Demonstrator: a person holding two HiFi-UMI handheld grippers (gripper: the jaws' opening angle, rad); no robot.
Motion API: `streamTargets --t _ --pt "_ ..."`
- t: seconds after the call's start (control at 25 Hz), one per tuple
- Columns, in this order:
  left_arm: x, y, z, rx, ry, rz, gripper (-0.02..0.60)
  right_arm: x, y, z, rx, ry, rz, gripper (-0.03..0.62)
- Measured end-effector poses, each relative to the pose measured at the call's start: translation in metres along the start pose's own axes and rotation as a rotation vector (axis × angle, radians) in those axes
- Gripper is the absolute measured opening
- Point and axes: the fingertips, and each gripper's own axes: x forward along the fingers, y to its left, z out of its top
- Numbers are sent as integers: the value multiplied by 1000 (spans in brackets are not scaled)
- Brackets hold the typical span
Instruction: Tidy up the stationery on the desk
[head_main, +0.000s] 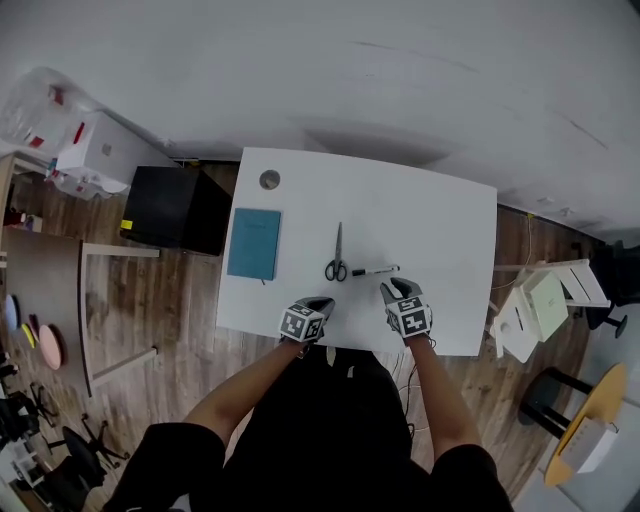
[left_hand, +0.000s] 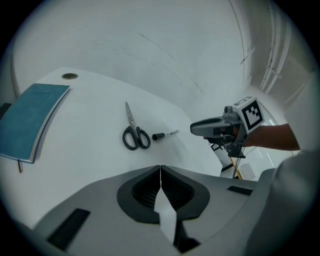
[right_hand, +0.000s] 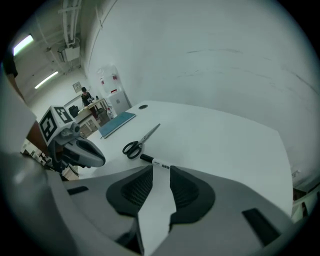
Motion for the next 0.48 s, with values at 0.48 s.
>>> streamTargets --t 0.48 --pt "26 -28 23 -194 -142 132 14 26 3 1 -515 135 227 120"
